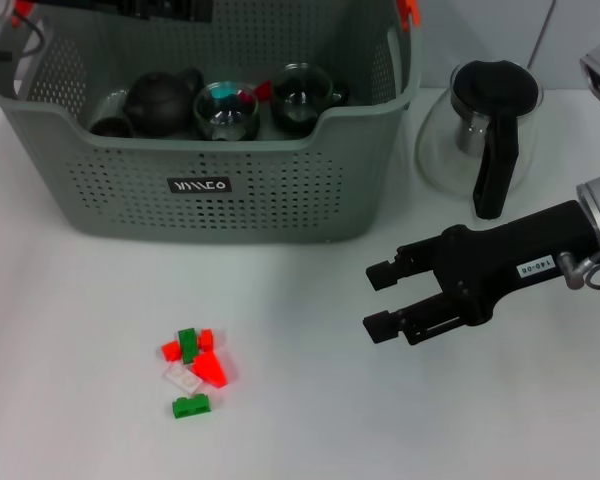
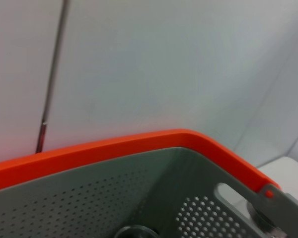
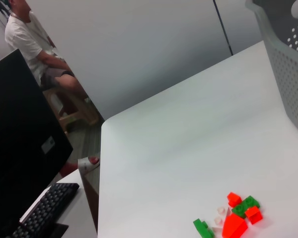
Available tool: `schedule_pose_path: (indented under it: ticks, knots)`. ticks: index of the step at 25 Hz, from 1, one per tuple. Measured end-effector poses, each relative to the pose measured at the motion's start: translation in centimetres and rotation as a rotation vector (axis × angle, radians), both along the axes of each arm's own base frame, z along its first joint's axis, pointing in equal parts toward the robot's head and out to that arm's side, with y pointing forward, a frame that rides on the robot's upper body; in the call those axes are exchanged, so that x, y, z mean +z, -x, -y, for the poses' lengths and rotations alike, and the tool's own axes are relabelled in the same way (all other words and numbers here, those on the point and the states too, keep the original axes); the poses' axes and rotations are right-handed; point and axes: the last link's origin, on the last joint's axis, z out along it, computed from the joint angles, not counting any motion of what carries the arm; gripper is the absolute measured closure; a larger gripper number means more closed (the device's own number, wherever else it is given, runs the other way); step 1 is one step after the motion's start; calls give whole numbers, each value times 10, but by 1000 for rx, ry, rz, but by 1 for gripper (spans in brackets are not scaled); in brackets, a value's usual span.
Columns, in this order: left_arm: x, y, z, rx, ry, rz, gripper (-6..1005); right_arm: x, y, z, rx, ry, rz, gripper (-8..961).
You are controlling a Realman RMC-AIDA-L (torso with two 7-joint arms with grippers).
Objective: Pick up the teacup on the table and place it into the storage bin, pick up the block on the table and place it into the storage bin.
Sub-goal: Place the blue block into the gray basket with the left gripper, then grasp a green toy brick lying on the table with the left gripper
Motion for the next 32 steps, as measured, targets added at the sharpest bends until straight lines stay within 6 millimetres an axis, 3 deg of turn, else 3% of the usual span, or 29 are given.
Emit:
schedule_pose_path:
  ticks: [6,10,19,27,32]
  knots:
    - [20,-29,34,-148,16,-76,132,2,2,-3,-6,-23,-30,129]
    - [24,-33,64,-199,93,-129,64,3,3,-4,-6,-41,-54,128]
    - [22,-12,115,-193,151,-184,47,1,2,-4,2,-63,-98,129]
    - [-1,14,147,-251,269,-209,47,0,2,-6,3,-70,-93,128]
    - [-28,31,164,-308,339,-253,47,-1,3,-8,-14,-78,-91,129]
